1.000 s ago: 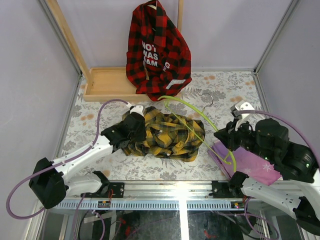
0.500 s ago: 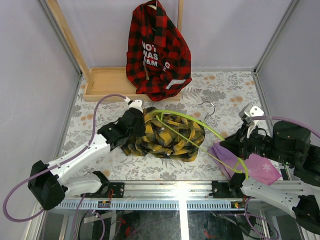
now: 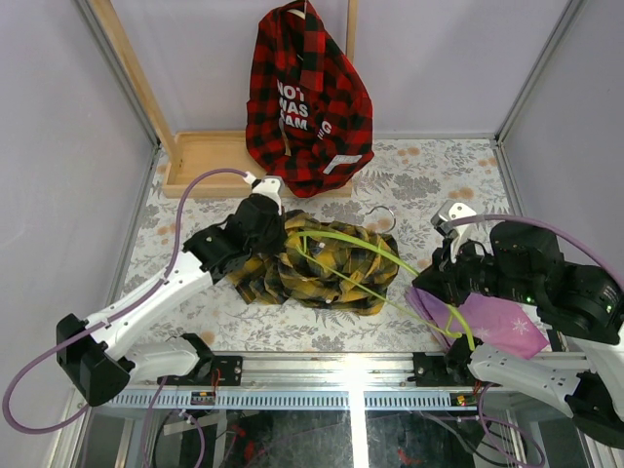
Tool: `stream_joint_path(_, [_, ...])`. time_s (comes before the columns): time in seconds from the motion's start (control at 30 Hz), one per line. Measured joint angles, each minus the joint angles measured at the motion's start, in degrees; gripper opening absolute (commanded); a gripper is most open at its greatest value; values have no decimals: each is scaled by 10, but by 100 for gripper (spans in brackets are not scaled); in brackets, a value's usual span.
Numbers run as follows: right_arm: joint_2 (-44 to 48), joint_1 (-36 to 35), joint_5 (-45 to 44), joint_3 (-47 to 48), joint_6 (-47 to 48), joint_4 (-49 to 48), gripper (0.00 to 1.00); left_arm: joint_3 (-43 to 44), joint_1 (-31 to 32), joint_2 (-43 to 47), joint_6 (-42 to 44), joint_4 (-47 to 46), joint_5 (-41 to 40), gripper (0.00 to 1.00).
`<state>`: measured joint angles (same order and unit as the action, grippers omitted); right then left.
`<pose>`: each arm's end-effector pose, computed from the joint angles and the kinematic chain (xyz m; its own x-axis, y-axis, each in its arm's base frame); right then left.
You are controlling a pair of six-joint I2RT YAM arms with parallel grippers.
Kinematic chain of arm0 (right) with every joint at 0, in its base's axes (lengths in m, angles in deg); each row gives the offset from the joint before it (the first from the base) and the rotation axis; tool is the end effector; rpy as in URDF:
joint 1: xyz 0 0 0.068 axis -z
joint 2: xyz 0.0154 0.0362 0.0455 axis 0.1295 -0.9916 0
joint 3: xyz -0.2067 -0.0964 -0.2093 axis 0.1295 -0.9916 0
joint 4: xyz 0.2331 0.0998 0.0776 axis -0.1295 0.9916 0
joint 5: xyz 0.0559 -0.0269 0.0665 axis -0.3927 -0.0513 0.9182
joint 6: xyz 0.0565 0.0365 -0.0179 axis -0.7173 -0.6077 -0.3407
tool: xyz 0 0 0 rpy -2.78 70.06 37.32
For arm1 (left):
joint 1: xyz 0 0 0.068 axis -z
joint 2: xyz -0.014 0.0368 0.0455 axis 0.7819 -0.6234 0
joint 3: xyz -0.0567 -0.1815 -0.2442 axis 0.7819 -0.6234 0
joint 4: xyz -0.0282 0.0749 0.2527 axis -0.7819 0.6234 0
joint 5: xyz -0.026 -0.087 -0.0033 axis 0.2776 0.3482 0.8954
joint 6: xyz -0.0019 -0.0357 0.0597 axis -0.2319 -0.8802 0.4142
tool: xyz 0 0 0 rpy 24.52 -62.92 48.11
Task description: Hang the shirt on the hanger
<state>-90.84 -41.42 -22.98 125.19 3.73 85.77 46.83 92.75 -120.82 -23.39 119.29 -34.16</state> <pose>0.0512 0.0700 0.4745 -0.4169 -0.2764 -0.8659 -0.7752 0.6056 0.1799 0.1994 -0.1589 0.3386 -0.6541 0.0255 -0.7560 0.2666 0.9431 -0.1988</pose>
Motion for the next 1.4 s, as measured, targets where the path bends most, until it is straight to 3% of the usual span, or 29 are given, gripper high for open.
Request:
stream_joint_path(0.63, [-5, 0, -50, 0, 6, -7, 0, 97, -1, 0, 36, 48, 1, 0])
stream_joint_path(1.13, [-36, 1, -41, -32, 27, -201, 0, 333, 20, -66, 83, 97, 92, 0])
stream_joint_path(1.4, [-15, 2, -51, -105, 17, -315, 0, 370, 84, -82, 83, 104, 96, 0])
